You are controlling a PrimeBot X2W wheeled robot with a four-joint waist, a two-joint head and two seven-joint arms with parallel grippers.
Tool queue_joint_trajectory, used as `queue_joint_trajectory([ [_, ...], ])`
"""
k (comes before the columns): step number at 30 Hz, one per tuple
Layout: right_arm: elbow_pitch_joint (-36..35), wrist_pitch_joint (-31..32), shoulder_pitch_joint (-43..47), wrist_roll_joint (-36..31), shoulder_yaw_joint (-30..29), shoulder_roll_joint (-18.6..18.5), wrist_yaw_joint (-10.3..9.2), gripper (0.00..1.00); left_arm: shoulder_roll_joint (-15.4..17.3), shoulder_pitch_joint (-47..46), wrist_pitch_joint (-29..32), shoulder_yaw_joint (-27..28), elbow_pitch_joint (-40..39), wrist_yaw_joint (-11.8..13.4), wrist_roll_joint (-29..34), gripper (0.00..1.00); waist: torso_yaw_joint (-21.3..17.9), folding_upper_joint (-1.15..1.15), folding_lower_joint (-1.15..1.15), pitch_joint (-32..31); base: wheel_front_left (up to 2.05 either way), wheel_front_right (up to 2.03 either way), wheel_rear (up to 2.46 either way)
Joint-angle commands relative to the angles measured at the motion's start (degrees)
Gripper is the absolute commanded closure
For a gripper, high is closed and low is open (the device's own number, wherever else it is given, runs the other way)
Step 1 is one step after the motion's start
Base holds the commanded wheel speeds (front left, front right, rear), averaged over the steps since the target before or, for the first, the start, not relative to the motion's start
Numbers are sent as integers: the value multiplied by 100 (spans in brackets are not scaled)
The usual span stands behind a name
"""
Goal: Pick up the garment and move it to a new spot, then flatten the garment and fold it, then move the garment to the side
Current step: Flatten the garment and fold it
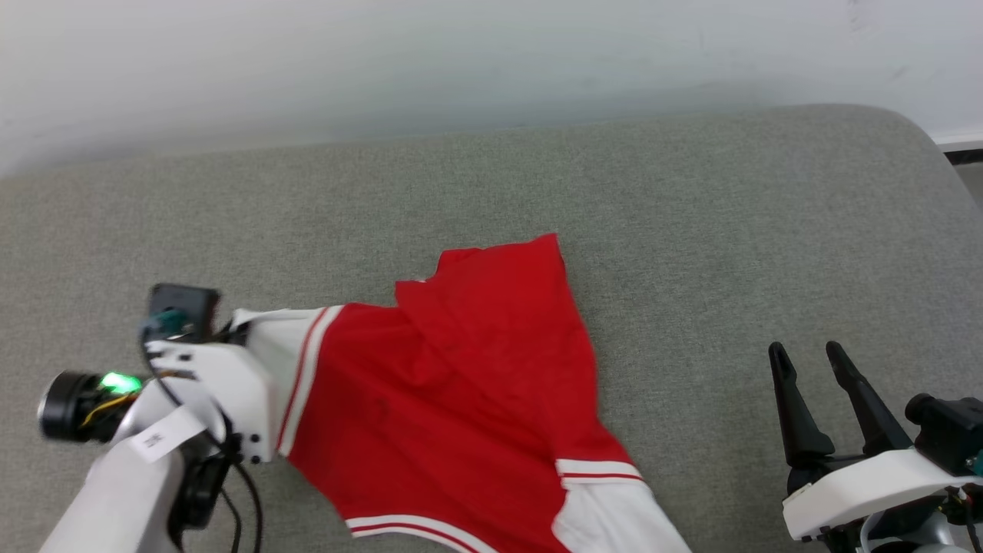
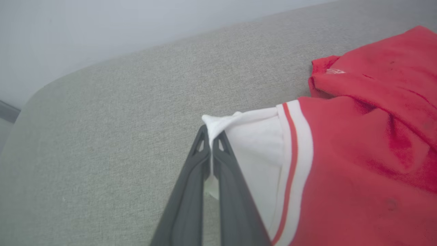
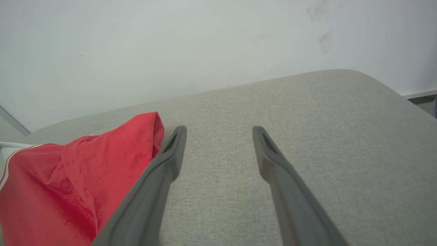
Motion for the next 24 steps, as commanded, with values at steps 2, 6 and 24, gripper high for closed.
queue_joint_trajectory([
  [2, 2, 31, -29, 17, -37, 10, -4, 0, 30, 443, -161, 442, -93, 361, -264, 100, 43, 0, 0, 83, 0, 0, 0],
  [6, 38, 52, -56, 11, -103, 10, -4, 0, -107, 1084, -396, 896, -4, 668, -654, 100, 51, 0, 0, 163, 0, 0, 0],
  [24, 38, 251, 34, -192, -268, 10, -4, 0, -713, 1205, -2644, 945, 501, 189, -651, 0, 205, 0, 0, -175, 0, 0, 0],
])
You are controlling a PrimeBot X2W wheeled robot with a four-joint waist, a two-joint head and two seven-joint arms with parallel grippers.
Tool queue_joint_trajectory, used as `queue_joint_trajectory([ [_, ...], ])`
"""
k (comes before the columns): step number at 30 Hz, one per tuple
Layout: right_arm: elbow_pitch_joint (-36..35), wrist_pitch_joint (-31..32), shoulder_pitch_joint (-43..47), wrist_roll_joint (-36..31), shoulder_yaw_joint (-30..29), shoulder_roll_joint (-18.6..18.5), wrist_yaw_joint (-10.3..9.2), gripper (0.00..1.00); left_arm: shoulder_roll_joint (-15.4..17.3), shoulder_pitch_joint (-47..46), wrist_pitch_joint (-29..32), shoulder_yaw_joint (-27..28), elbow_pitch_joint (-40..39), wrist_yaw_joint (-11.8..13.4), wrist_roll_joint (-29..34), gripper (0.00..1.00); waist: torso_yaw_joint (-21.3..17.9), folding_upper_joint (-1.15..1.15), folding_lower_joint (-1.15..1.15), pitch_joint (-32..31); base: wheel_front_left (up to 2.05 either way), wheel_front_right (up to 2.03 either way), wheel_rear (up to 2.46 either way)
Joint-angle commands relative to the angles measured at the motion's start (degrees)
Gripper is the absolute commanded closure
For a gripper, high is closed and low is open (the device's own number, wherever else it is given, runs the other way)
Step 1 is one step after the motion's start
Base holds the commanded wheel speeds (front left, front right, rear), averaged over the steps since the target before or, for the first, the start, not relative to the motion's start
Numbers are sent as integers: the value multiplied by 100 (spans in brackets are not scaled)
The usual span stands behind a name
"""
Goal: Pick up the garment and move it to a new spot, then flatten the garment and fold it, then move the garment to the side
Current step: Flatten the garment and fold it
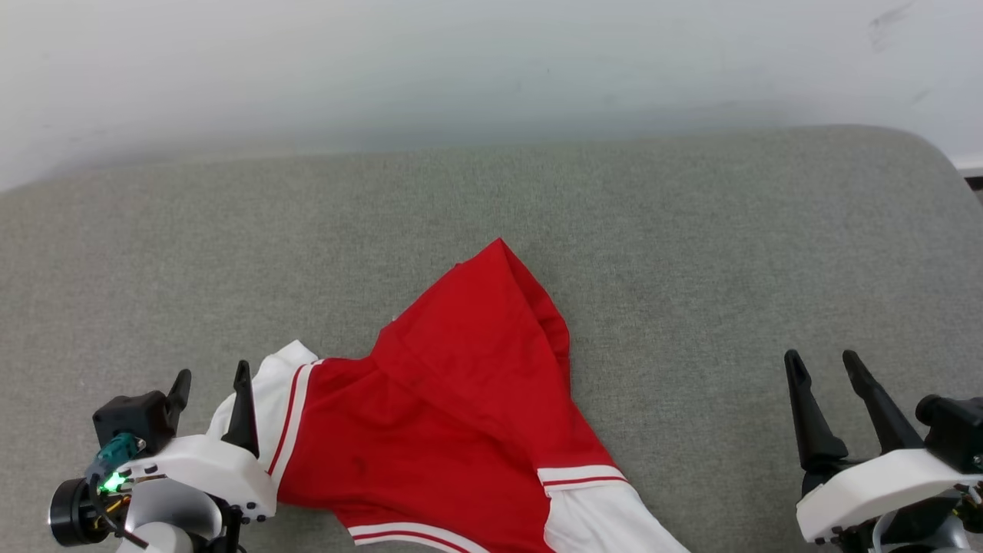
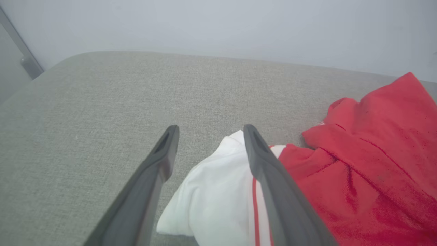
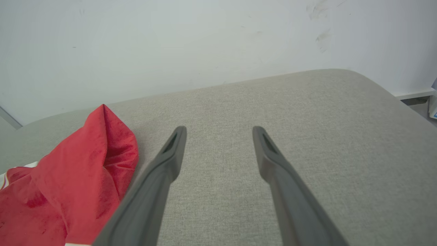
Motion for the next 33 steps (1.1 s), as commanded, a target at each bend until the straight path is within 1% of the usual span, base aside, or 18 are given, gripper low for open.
queue_joint_trajectory([
  [1, -19, 32, 89, -42, -7, 10, -4, 0, -36, -17, -173, -3, 11, -38, 43, 0, 0, 0, 0, -121, 0, 0, 0],
  [5, -22, 239, 242, -75, 98, 11, -4, 0, -153, 130, -592, -64, -67, 0, 138, 0, -22, 0, 0, -342, 0, 0, 0],
  [7, -23, 442, 334, -92, 161, 3, -4, 0, -202, 200, -678, -100, -143, 27, 168, 0, -27, 0, 0, -435, 0, 0, 0],
  [9, -26, 726, 437, -74, 285, -102, -4, 0, -239, 277, -699, -138, -225, 58, 201, 0, -24, 0, 0, -494, 0, 0, 0],
  [12, -31, 1352, 595, 98, 683, -392, -4, 0, -247, 395, -702, -171, -359, 119, 238, 0, -13, 0, 0, -547, 0, 0, 0],
  [17, -147, 2461, 753, 463, 1492, -1036, -4, 0, -237, 492, -645, -245, -562, 197, 286, 0, 38, 0, 0, -551, 0, 0, 0],
  [19, -234, 2798, 757, 605, 1856, -1268, -4, 0, -246, 482, -628, -273, -621, 216, 305, 0, 71, 0, 0, -528, 0, 0, 0],
  [21, -275, 3065, 781, 720, 2101, -1480, -4, 0, -258, 452, -619, -294, -662, 209, 299, 0, 122, 0, 0, -494, 0, 0, 0],
  [24, -212, 3283, 775, 839, 2310, -1658, -4, 0, -292, 416, -636, -320, -703, 231, 293, 0, 193, 0, 0, -433, 0, 0, 0],
  [27, 29, 3372, 693, 895, 2433, -1732, -4, 0, -313, 357, -648, -345, -717, 230, 275, 0, 267, 0, 0, -311, 0, 0, 0],
  [33, 857, 3199, 296, 954, 2591, -1599, -4, 0, -341, 202, -675, -351, -620, 172, 224, 0, 363, 0, 0, -44, 0, 0, 0],
])
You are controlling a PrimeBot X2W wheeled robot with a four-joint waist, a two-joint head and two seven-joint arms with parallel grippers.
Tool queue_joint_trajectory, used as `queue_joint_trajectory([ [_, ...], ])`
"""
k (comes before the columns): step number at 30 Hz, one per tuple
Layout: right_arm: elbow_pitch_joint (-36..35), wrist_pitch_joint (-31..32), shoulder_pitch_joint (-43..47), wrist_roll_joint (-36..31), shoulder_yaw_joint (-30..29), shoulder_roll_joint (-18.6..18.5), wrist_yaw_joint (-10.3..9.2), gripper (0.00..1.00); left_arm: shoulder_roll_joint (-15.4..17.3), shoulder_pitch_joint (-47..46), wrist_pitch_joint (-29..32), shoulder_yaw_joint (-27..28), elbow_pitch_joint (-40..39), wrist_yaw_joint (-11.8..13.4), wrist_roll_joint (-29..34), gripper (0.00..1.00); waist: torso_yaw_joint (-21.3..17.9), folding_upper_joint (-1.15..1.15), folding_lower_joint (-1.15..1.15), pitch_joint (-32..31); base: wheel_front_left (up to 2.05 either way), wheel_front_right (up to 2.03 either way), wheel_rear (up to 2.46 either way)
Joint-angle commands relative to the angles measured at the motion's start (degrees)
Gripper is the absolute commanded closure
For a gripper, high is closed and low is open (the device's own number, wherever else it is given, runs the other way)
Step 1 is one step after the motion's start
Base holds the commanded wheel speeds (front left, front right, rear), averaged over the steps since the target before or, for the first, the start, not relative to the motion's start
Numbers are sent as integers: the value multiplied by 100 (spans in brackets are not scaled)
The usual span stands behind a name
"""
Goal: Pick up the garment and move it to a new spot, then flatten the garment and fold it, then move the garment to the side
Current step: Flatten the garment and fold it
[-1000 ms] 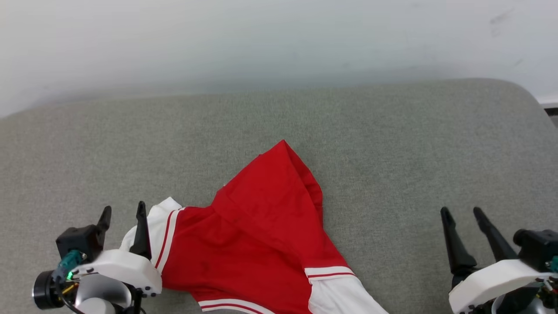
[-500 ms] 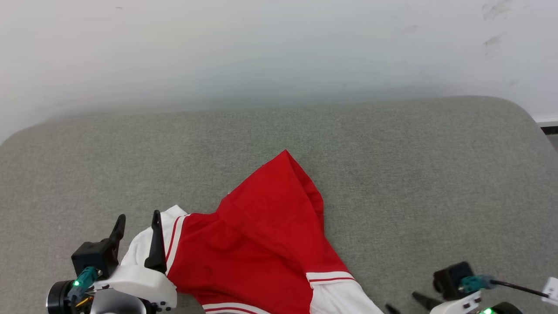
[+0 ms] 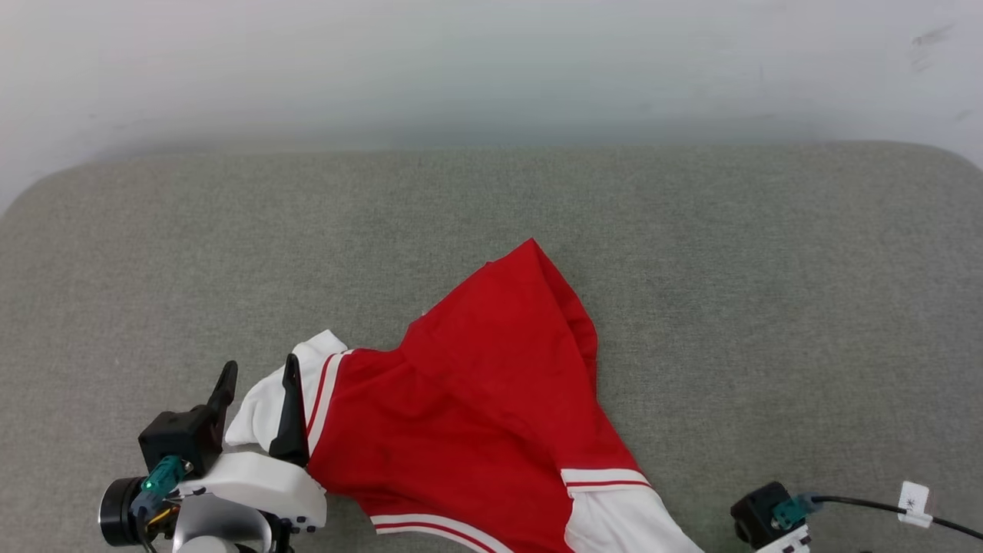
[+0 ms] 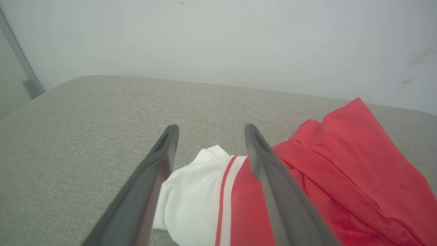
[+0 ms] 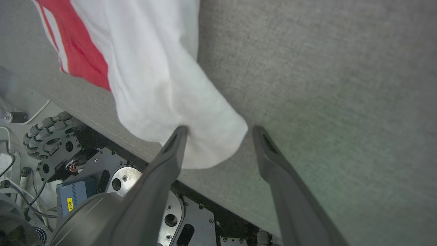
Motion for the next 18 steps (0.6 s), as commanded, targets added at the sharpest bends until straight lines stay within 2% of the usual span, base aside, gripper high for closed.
queue_joint_trajectory([
  [1, 248, -56, -138, -2, 75, 71, -4, 0, -3, -83, -52, 9, 22, -39, -19, 0, 53, 0, 0, 95, 0, 0, 0],
  [3, 526, -70, -249, 22, 177, 114, -5, 0, -11, -135, -69, 13, 62, -38, -33, 0, 77, 0, 0, 144, 0, 0, 0],
  [4, 637, -86, -289, 43, 230, 135, -5, 55, -15, -165, -87, 11, 80, -39, -35, 0, 91, 0, 0, 161, 0, 0, 0],
  [5, 727, -123, -318, 78, 277, 177, -5, 85, -18, -177, -103, 14, 93, -38, -39, 0, 100, 0, 0, 174, 0, 0, 0],
  [6, 797, -105, -348, 105, 326, 192, -4, 100, -21, -175, -102, 14, 113, -42, -41, 0, 109, 0, 0, 179, 0, 0, 0],
  [10, 749, -207, -423, 271, 148, 185, -4, 100, -12, -161, -142, 19, 181, -52, -49, 0, 118, 0, 0, 148, 0, 0, 0],
  [18, 240, -254, -646, 227, -864, 114, -5, 100, 2, -120, -157, 18, 179, 13, -65, 0, 58, 0, 0, 110, 0, 0, 0],
])
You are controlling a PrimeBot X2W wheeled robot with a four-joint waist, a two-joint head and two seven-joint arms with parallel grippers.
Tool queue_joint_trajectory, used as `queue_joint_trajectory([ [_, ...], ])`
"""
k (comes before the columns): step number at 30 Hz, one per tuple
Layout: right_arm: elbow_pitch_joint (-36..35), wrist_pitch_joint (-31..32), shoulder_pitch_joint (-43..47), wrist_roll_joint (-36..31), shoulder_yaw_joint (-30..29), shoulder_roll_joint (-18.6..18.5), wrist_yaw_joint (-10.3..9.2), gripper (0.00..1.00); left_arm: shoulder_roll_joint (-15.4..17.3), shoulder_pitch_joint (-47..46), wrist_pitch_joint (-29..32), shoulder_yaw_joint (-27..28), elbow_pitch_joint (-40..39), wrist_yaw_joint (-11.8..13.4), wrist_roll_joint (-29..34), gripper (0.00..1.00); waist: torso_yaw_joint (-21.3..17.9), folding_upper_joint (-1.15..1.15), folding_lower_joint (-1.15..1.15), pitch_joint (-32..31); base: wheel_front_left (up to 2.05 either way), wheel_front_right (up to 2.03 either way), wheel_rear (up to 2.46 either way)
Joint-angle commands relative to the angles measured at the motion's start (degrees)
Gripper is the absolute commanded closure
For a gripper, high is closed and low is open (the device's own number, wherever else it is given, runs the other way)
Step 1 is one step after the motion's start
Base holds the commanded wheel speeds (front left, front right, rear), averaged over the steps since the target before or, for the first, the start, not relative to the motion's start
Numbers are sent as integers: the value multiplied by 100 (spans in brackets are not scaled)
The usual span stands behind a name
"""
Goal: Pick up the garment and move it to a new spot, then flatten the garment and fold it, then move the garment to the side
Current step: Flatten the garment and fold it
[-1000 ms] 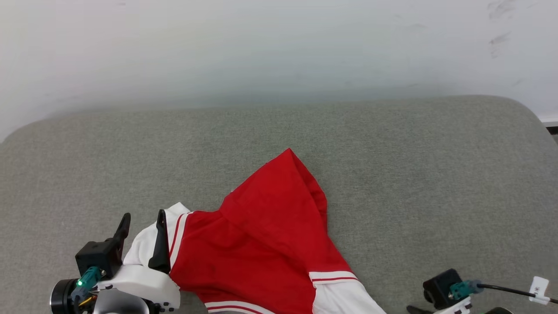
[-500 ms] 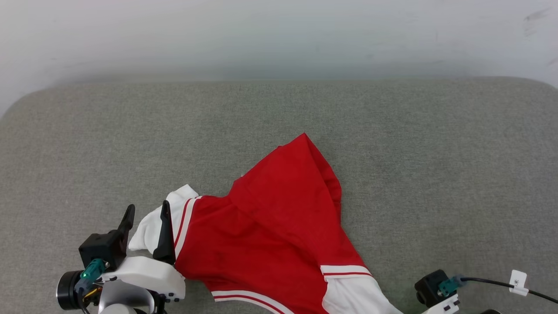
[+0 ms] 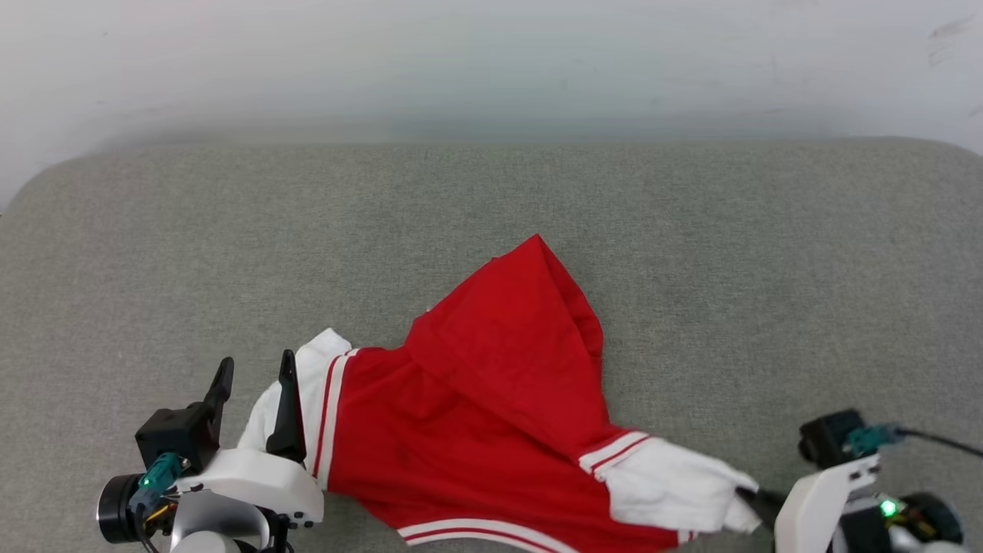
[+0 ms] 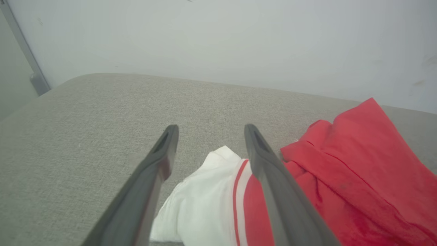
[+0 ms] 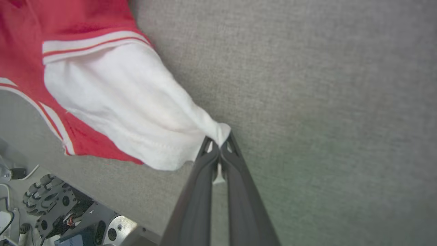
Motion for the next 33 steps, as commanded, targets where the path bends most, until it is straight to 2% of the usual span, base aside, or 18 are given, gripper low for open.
queue_joint_trajectory([
  [1, -92, 20, -181, -98, -213, -60, -6, 100, 14, 2, -27, 12, -16, 24, -15, 0, -28, 0, 0, 16, 0, 0, 0],
  [7, -6, 235, -643, -179, -1046, -46, -6, 100, 27, -78, 10, -31, -38, 50, 0, 0, -70, 0, 0, 113, 0, 0, 0],
  [11, 424, 412, -937, -177, -1623, -69, -6, 100, 23, -165, 8, -79, -22, 11, 13, 0, -15, 0, 0, 255, 0, 0, 0],
  [16, 983, 389, -1151, -249, -2178, 105, -6, 100, 26, -287, -12, -104, 49, -23, 9, 0, 62, 0, 0, 481, 0, 0, 0],
  [17, 1035, 329, -1192, -245, -2229, 156, -6, 89, 24, -304, -18, -107, 61, -23, 9, 0, 71, 0, 0, 521, 0, 0, 0],
  [18, 1077, 263, -1216, -186, -2270, 233, -6, 51, 22, -315, -21, -107, 81, -23, 6, 0, 72, 0, 0, 536, 0, 0, 0],
  [19, 1091, 192, -1213, -178, -2277, 272, -5, 0, 25, -315, -29, -107, 99, -17, 5, 0, 69, 0, 0, 545, 0, 0, 0],
  [29, 679, -907, -777, -565, -2336, 546, -6, 0, 130, -297, -10, -96, 245, -40, -5, 0, 4, 0, 0, 241, 0, 0, 0],
  [33, 306, -1554, -483, -1016, -2266, 674, -5, 0, 198, -118, 34, -82, 245, 12, -32, 0, -84, 0, 0, -37, 0, 0, 0],
])
